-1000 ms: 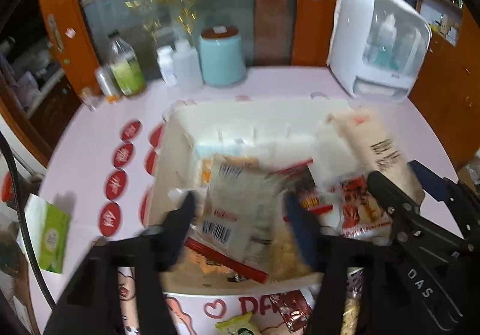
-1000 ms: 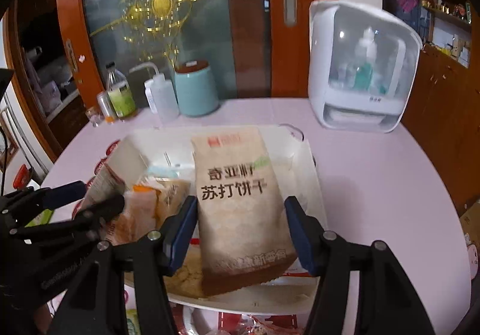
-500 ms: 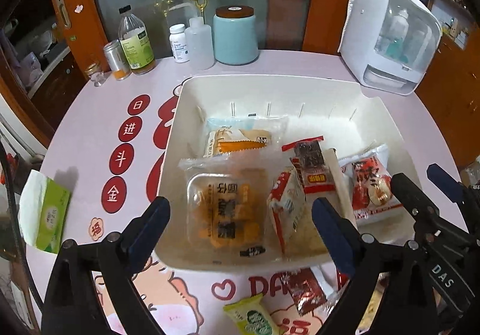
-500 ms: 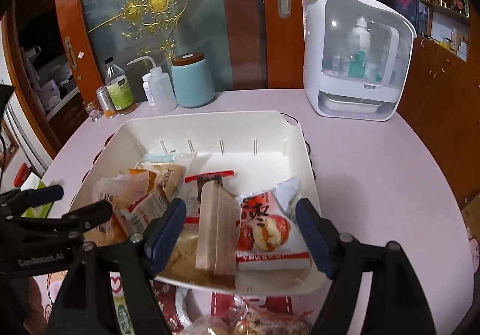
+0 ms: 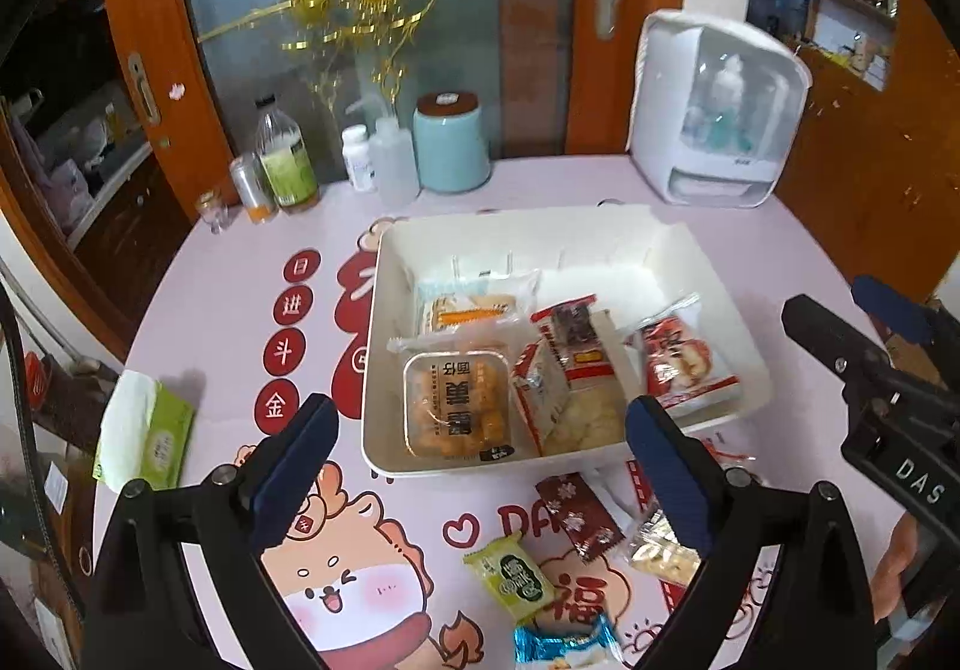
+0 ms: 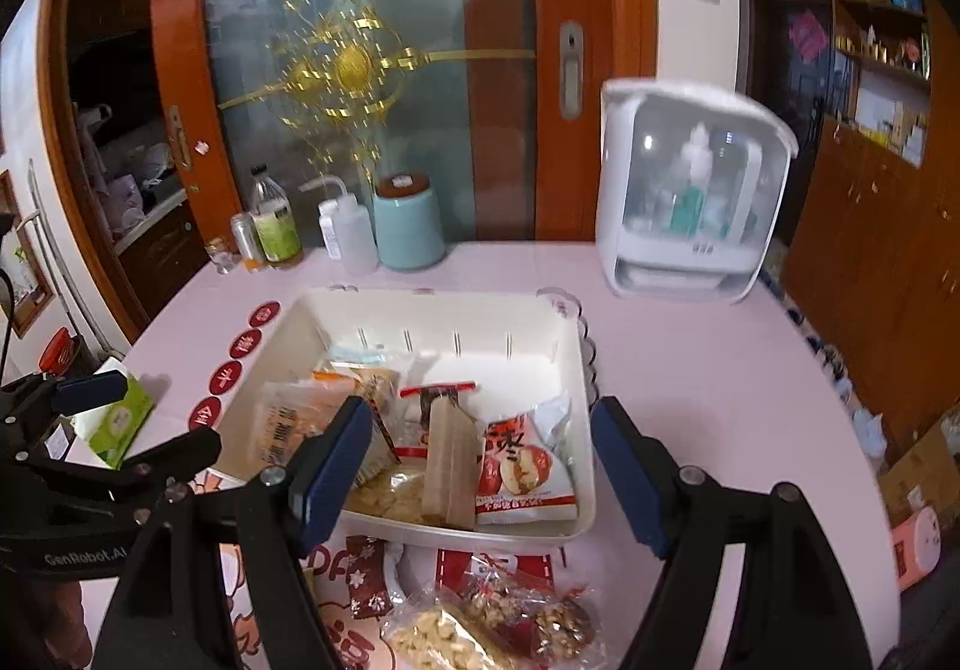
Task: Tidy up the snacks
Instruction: 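Withdraw both tools from the tray toward the remaining snacks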
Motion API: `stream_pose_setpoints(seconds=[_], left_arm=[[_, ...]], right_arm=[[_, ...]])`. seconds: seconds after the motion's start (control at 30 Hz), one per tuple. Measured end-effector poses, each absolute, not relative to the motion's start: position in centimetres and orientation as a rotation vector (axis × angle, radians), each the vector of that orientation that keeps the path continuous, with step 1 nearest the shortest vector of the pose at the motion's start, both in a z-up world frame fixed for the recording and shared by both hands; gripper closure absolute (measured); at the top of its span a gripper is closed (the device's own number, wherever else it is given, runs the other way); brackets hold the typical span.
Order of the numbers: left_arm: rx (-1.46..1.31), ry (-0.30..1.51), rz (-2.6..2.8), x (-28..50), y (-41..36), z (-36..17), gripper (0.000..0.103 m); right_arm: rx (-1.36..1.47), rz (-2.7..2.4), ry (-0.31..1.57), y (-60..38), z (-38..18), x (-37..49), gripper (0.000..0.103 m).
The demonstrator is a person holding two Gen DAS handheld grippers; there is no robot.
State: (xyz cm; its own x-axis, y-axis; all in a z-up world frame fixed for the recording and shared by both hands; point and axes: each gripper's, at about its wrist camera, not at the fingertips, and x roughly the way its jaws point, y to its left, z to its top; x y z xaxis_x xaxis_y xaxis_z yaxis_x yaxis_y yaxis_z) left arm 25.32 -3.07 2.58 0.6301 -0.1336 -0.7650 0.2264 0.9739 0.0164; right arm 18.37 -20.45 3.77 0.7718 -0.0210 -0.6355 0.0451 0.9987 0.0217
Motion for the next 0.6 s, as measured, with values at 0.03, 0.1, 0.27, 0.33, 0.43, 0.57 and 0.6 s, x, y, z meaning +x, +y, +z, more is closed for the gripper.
stream_pose_setpoints(seconds=[0.03,0.1,0.27,0.33,0.43,0.57,0.6], left_arm=[[0.113,0.855,-0.214,24.8,-3.0,3.2,0.005],[0.106,0.835,-0.223,23.8,-2.9,4.2,0.004],[0.100,0.799,-0.255,21.2,-2.7,6.1,0.004],[0.090,0.787,-0.270,20.1,-2.5,6.6,0.004],[0.074,0.776,-0.289,18.5,-2.0,7.0,0.004],[0.056,0.763,-0.301,16.7,-1.1,6.8,0.004],[0.052,0.759,-0.302,16.4,-0.8,6.6,0.004]], right_arm=[[0.030,-0.034,0.678,-20.3,4.4,17.9,0.027],[0.020,-0.032,0.653,-20.0,6.2,16.8,0.027],[-0.012,-0.024,0.599,-19.3,9.5,14.3,0.027],[-0.019,-0.012,0.581,-19.2,10.3,13.3,0.026],[-0.038,0.016,0.565,-19.1,10.9,11.4,0.026],[-0.082,0.028,0.571,-19.7,9.8,9.3,0.022],[-0.090,0.024,0.579,-20.0,9.2,8.9,0.021]])
